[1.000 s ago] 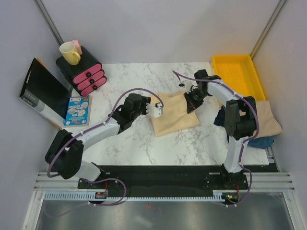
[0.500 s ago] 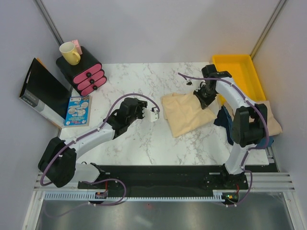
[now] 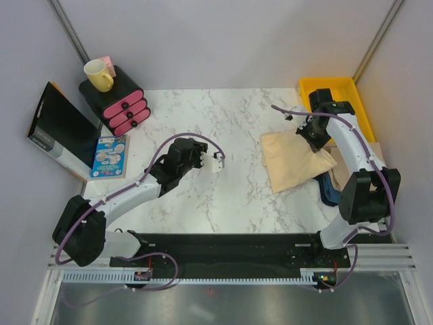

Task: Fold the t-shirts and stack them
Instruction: Put the neatly folded tshirt into the corner of the board with the right arm

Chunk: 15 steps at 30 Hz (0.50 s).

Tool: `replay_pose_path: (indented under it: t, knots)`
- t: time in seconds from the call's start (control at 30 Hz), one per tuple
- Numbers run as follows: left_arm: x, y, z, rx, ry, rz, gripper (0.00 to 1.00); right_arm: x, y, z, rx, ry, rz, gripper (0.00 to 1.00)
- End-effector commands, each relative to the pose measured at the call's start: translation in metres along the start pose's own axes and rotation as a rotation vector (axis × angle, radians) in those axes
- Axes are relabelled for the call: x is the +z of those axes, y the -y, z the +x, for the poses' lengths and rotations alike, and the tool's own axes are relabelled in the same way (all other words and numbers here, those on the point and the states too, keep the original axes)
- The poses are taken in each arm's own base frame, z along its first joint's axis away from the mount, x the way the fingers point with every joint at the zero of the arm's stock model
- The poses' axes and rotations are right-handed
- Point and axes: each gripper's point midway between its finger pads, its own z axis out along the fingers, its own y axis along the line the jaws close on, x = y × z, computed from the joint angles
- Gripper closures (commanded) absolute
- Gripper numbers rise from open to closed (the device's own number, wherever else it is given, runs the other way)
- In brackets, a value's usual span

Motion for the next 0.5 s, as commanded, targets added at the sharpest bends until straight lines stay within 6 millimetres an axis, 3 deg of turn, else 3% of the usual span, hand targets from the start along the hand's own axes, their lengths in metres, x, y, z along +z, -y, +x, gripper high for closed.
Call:
replay_pose_path:
  t: [0.0,0.23,0.47]
  knots:
    - [-0.002,-0.006,-0.007,0.017,0.033,-0.015,0.52,-0.03,0.009,0.028,-0.007,-0.025,0.074,1.0]
    - [-0.001,-0.01,-0.011,0.027,0.044,-0.017,0.51,-0.043,0.024,0.068,0.074,-0.044,0.109,1.0]
    - [0.0,-0.013,-0.014,0.032,0.052,-0.017,0.51,-0.069,0.05,0.093,0.134,-0.035,0.175,1.0]
